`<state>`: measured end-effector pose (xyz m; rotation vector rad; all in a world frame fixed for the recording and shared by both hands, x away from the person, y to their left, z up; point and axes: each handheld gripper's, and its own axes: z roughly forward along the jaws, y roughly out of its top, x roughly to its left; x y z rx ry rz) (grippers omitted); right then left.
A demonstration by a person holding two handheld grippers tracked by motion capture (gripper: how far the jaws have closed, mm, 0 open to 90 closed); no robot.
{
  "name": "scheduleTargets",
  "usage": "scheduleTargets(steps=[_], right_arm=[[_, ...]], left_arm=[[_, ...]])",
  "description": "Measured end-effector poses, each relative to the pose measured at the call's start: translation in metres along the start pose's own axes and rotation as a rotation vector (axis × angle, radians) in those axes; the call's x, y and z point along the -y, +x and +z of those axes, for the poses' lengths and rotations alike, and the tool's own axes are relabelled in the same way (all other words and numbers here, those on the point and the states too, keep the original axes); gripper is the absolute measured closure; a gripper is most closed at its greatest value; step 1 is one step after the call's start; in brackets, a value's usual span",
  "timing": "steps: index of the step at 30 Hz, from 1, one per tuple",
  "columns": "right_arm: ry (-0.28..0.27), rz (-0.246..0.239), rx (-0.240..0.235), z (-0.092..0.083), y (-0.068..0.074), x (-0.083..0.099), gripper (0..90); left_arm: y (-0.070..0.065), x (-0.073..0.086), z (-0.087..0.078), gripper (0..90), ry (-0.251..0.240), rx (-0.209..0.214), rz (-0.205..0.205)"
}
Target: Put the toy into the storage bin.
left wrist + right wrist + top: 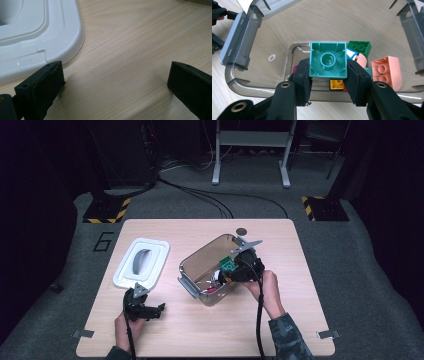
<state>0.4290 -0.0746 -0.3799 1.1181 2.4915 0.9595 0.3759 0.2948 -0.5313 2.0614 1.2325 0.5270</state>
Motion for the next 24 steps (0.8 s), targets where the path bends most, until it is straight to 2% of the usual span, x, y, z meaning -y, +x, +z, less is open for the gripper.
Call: scheduleTargets(steps=[9,11,14,19,24], right_arm=[[0.002,-0.003,-0.008,0.0,0.001,0.0,55.6],[-0.002,-0.002,-0.007,-0.002,0.002,0.001,53.4],[-0.019,0.0,0.001,-0.006,0.002,0.003,46.7],[-0.048,0.021,0.02,-0.014,0.0,0.011,28.3],[-0.083,0.031,0.035,-0.024,-0.005,0.023,16.8]], left_arm=[[0.001,0.0,0.0,0.7,0.001,-0.001,0.007],[0.0,0.0,0.0,0.7,-0.001,0.0,-0.003],[0.0,0.0,0.0,0.7,-0.001,0.001,-0.002],[0.0,0.0,0.0,0.7,0.0,0.001,-0.003],[0.0,0.0,0.0,0.7,-0.001,0.0,-0.002]])
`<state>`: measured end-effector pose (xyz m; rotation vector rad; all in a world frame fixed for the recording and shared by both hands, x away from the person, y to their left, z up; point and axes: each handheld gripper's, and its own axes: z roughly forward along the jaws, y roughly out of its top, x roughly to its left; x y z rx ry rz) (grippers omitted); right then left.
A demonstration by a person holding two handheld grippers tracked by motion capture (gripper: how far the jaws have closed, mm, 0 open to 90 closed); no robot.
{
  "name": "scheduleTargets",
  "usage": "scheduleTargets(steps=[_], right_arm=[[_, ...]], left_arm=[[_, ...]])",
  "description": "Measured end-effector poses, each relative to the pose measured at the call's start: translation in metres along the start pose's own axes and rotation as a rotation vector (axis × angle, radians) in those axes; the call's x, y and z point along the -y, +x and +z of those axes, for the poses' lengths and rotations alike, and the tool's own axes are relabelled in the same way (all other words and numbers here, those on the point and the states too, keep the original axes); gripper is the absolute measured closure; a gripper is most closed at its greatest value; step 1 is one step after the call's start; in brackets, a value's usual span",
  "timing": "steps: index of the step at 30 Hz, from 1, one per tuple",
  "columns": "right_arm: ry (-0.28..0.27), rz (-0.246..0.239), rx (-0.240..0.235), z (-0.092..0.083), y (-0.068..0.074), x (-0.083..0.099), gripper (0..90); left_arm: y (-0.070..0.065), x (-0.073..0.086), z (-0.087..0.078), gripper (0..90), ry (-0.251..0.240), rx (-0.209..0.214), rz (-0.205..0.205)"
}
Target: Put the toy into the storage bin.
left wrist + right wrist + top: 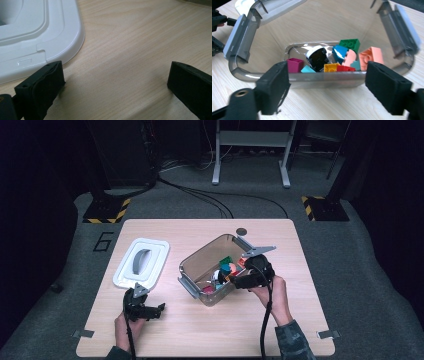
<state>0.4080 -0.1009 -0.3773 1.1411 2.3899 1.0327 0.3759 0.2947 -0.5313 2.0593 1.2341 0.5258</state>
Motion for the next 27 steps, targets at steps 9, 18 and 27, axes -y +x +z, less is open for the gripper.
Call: scheduleTargets(steps=[9,18,27], right_arm=[[-0.038,0.026,0.03,-0.012,-0.011,0.033,10.9],[-0.076,0.065,0.05,-0.008,-0.021,0.072,4.3],[-0.035,0.128,0.079,0.012,-0.033,0.107,0.0]], left_arm=[[0.001,0.0,0.0,0.6,0.002,-0.002,0.01],[0.001,0.0,0.0,0.7,0.002,-0.002,0.009],[0.001,0.0,0.0,0.6,0.002,-0.002,0.009]])
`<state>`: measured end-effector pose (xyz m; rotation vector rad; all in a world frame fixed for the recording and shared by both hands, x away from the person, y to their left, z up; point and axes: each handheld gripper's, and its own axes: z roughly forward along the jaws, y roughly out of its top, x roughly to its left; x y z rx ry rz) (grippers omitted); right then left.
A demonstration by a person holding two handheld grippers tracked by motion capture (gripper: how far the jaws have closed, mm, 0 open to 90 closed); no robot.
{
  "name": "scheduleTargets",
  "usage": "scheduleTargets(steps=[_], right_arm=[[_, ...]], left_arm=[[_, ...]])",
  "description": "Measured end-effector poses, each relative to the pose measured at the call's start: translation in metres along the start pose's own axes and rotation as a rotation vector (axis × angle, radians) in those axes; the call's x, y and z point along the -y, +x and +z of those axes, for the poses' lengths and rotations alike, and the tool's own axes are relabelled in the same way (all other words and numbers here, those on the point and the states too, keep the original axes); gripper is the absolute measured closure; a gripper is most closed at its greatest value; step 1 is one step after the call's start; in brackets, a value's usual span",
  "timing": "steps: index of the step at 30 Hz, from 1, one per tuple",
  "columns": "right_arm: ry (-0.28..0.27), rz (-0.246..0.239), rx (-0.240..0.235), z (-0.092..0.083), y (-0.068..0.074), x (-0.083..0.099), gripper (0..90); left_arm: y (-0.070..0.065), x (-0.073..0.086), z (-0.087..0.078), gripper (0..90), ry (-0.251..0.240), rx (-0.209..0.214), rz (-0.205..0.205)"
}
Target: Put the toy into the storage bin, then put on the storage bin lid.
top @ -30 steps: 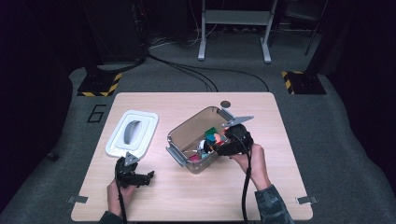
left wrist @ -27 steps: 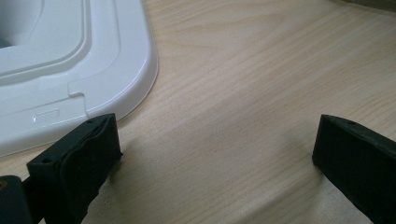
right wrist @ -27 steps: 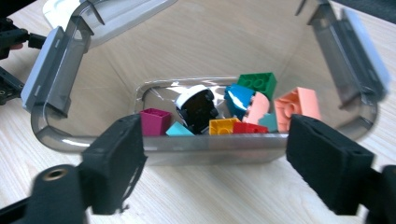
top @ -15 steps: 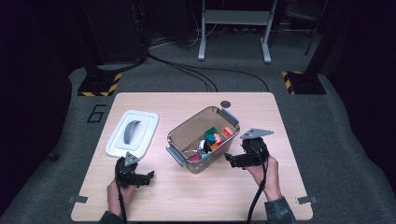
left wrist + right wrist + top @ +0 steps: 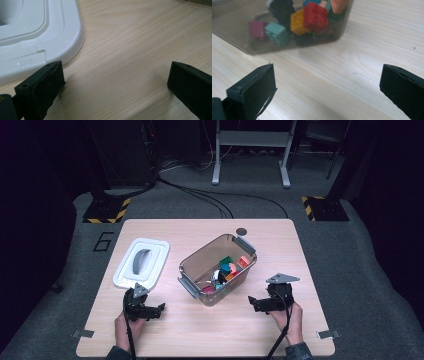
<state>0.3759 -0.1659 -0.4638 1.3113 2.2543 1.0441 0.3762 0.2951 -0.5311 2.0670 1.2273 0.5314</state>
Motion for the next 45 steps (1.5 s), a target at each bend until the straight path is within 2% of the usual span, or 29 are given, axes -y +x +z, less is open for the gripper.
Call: scheduleTargets(steps=[5,6,12,14,15,18,19,23,27,32,34,35,38,40,45], right_arm=[[-0.009,0.053,0.015,0.009,-0.01,0.017,0.0],[-0.003,0.057,0.03,0.012,-0.013,0.021,0.0],[0.032,0.072,0.093,0.023,-0.024,0.04,0.0],[0.041,0.075,0.106,0.026,-0.027,0.044,0.0],[0.045,0.094,0.11,0.027,-0.028,0.046,0.0],[0.051,0.087,0.149,0.03,-0.03,0.049,0.0],[0.057,0.099,0.163,0.031,-0.03,0.05,0.0],[0.053,0.079,0.177,0.034,-0.033,0.05,0.0],[0.017,0.074,0.18,0.036,-0.036,0.053,0.0],[0.019,0.069,0.173,0.036,-0.038,0.052,0.0],[0.02,0.066,0.172,0.036,-0.038,0.052,0.0],[0.02,0.065,0.172,0.036,-0.038,0.052,0.0],[0.018,0.066,0.173,0.036,-0.039,0.052,0.0],[0.018,0.067,0.173,0.036,-0.039,0.052,0.0],[0.019,0.068,0.174,0.036,-0.039,0.052,0.0]], left_arm=[[0.0,0.0,0.0,0.6,0.001,0.0,0.0],[-0.001,0.0,0.001,0.6,-0.008,-0.001,-0.011],[0.0,0.0,0.0,0.6,-0.005,-0.001,-0.007],[-0.001,0.0,0.001,0.7,-0.009,-0.001,-0.011],[-0.001,0.0,0.001,0.7,-0.009,-0.001,-0.011],[-0.001,0.0,0.001,0.7,-0.007,-0.001,-0.01],[-0.001,0.0,0.0,0.7,-0.006,-0.001,-0.009],[0.001,0.0,-0.001,0.7,0.012,0.001,0.013],[0.001,0.0,-0.001,0.6,0.011,0.002,0.012],[0.002,-0.001,-0.001,0.6,0.02,0.007,0.016],[0.001,-0.001,0.0,0.7,0.006,0.01,-0.002],[0.002,-0.002,-0.001,1.1,0.017,0.012,0.002],[0.006,-0.004,-0.007,11.8,0.028,0.012,-0.011],[0.012,-0.006,-0.011,6.8,0.026,0.042,-0.029],[0.026,-0.017,-0.021,0.2,-0.014,0.032,-0.043]])
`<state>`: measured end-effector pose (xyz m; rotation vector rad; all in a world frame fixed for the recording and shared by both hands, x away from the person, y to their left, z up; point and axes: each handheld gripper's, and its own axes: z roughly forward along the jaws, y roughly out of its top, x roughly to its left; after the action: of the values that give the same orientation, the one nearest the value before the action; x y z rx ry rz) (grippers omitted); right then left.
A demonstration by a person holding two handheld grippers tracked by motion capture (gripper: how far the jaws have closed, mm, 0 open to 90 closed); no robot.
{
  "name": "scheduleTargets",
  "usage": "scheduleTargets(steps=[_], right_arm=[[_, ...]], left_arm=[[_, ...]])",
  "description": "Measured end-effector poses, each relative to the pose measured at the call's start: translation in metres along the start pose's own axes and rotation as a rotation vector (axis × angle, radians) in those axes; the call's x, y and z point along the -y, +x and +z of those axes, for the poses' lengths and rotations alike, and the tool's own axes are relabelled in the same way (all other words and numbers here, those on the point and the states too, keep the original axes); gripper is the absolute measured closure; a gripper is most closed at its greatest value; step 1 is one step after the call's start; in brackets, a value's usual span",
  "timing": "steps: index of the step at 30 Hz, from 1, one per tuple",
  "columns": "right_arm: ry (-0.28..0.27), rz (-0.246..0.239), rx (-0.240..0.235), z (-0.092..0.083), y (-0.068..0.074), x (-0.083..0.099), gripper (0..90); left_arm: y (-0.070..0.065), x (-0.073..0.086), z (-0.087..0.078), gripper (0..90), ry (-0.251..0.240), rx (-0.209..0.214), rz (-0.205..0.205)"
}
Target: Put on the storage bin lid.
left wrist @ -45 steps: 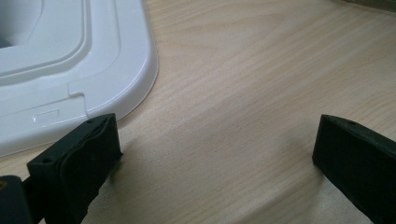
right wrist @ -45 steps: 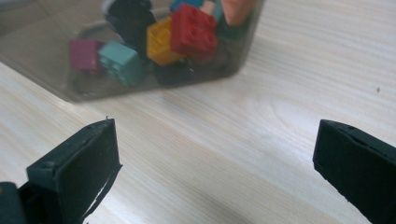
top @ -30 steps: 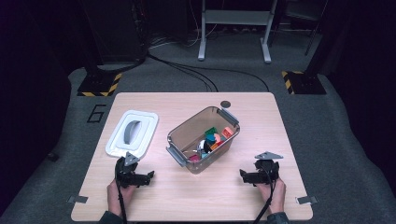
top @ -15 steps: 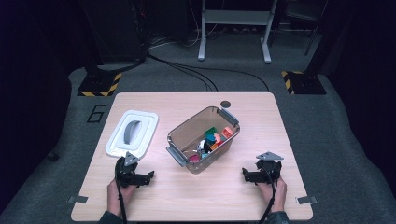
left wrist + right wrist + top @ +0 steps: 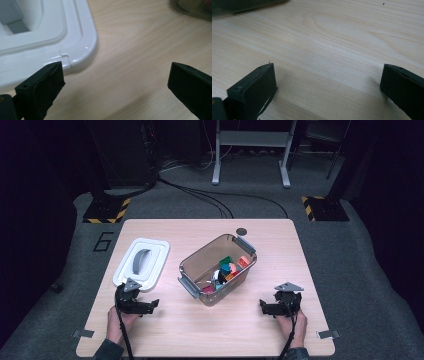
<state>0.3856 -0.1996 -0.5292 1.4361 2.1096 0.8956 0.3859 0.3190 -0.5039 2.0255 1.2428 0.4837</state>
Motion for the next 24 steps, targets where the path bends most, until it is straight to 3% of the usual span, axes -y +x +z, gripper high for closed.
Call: scheduleTargets(steps=[5,10,14,17,18,24], right_arm=[[0.0,0.0,0.0,0.0,0.0,0.0,0.0],[0.0,-0.001,0.0,0.0,0.0,0.0,0.0],[0.0,-0.001,-0.001,0.0,0.0,0.0,0.0],[0.0,-0.001,0.0,0.0,0.0,0.0,0.0],[0.001,-0.001,-0.001,0.0,0.0,0.0,0.0],[0.0,-0.001,-0.001,0.0,0.0,0.0,0.0]], left_arm=[[0.021,-0.02,-0.001,0.2,-0.017,0.023,-0.054],[0.04,-0.033,0.007,0.2,-0.019,-0.012,-0.095],[0.052,-0.042,0.014,0.2,0.0,-0.051,-0.095],[0.06,-0.046,0.019,1.7,0.013,-0.045,-0.105],[0.066,-0.049,0.024,2.3,0.015,-0.075,-0.118],[0.082,-0.059,0.036,6.3,0.045,-0.114,-0.132]])
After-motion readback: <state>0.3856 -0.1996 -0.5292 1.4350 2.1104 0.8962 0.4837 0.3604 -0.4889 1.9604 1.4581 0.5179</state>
